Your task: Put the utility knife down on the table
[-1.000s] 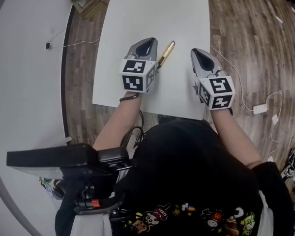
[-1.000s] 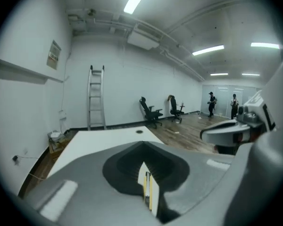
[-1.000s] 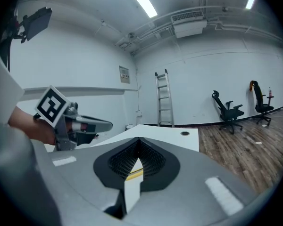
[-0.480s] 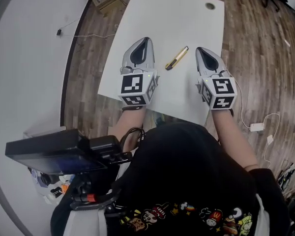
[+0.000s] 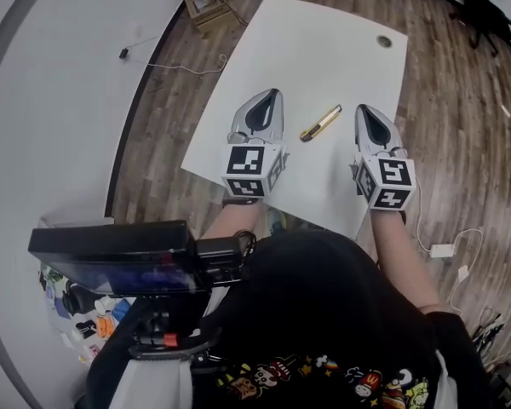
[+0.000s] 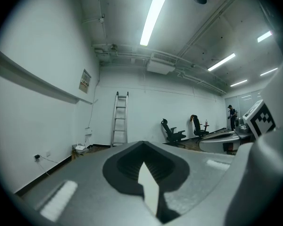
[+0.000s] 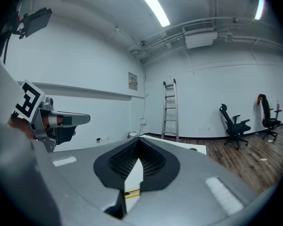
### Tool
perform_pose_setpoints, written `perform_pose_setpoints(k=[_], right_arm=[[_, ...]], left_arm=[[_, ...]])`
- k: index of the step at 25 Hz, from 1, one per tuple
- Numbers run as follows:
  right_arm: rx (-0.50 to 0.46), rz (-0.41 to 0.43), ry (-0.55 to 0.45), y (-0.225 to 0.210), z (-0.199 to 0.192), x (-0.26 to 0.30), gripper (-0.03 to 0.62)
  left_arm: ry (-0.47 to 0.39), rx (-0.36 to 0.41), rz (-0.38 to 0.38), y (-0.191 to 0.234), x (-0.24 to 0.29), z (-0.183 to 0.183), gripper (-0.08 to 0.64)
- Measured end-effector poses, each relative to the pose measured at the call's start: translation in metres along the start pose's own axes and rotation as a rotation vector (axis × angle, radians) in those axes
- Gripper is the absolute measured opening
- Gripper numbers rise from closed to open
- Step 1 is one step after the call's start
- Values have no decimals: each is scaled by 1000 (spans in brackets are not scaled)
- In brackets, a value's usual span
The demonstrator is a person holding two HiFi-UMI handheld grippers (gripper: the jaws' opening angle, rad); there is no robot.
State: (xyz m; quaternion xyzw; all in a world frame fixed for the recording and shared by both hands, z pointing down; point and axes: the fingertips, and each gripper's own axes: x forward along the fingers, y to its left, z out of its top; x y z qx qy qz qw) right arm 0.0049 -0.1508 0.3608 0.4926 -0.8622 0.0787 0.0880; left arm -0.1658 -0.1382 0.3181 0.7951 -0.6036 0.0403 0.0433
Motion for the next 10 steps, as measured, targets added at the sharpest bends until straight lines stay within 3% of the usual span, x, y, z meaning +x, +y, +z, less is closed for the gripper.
perform_pose_setpoints(k=[10], right_arm=[[-1, 10, -16, -3, 2, -4, 23]], left_arm=[[11, -3, 8, -5, -2, -5, 0]])
